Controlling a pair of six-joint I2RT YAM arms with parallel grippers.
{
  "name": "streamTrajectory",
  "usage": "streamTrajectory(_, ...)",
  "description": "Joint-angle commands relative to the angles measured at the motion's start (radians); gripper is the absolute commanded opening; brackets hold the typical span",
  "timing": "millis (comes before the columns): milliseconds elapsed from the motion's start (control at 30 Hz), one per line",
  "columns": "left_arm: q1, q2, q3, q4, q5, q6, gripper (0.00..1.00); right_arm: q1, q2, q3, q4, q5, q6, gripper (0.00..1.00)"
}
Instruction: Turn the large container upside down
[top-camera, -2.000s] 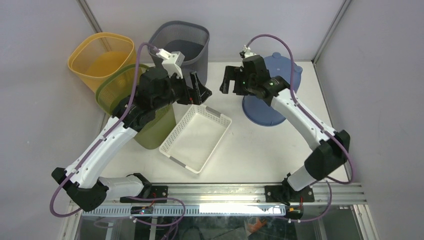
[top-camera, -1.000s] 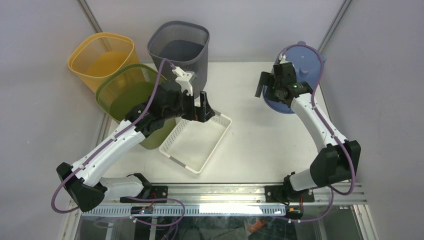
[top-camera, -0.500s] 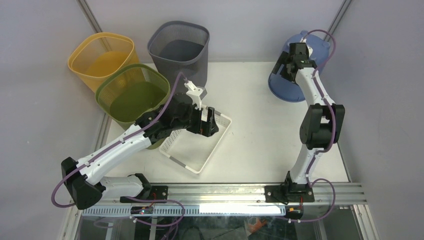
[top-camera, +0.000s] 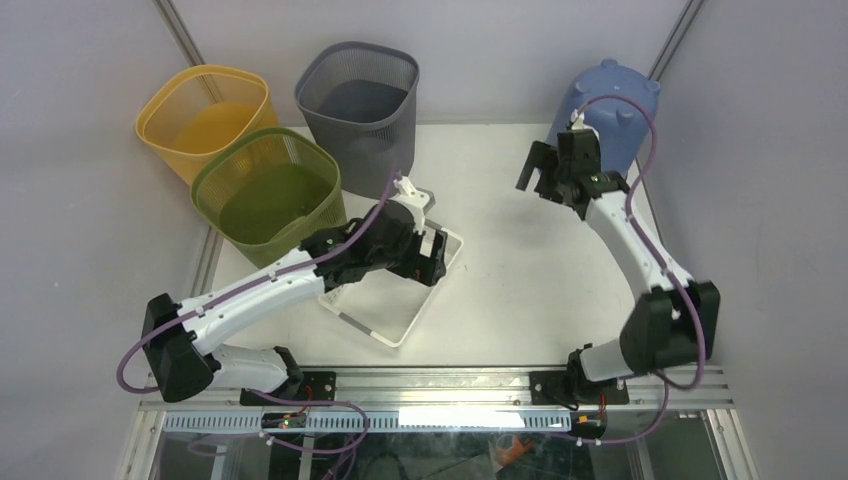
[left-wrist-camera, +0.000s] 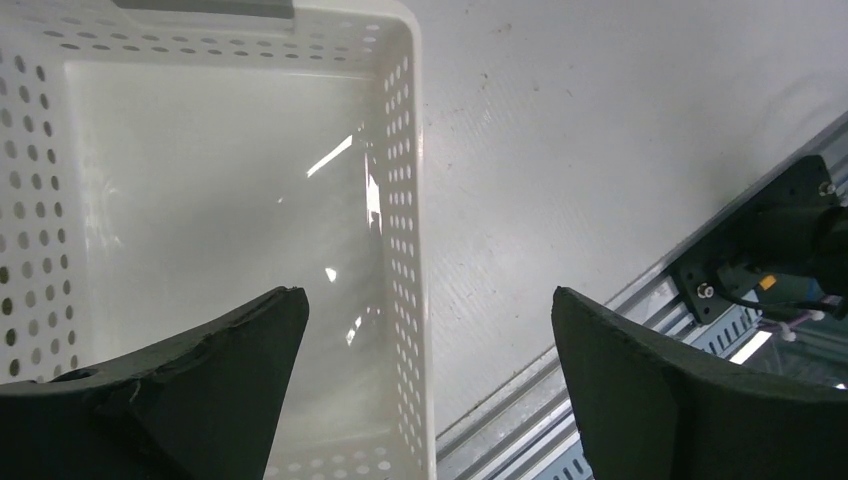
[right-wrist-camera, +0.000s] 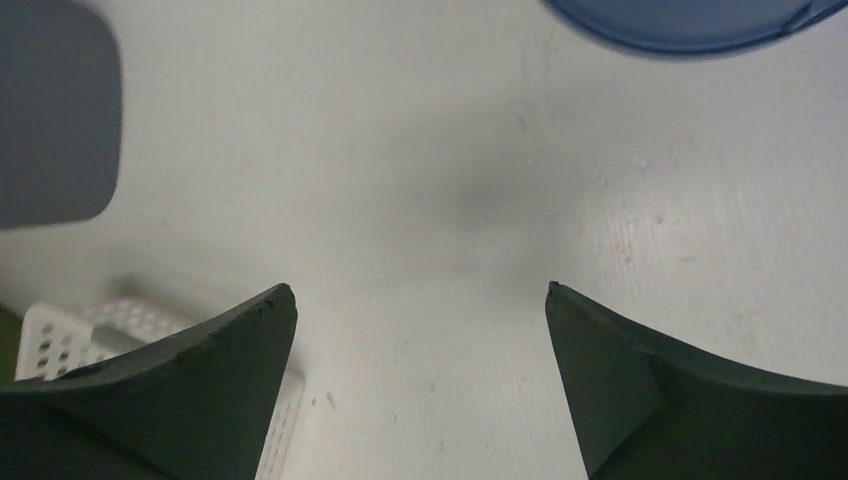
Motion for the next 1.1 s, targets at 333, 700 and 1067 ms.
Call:
streamTrajectory(333, -0.108, 0.302, -0.047, 0.144, -0.114, -0.046, 0.84, 0.039, -0.483, -0.287, -0.053, 0.024, 0.083, 1.0)
streamTrajectory(700, -0.108, 0.361, 0.045, 0.171, 0.0, -0.05, 0.08, 0.015, -0.462, -0.149, -0.15, 0.016, 0.068, 1.0)
streamTrajectory(1067, -0.103, 0.444, 0.449, 0.219, 0.354, -0.189, 0.0, -0.016, -0.409, 0.25, -0.379, -0.027, -0.027, 1.0)
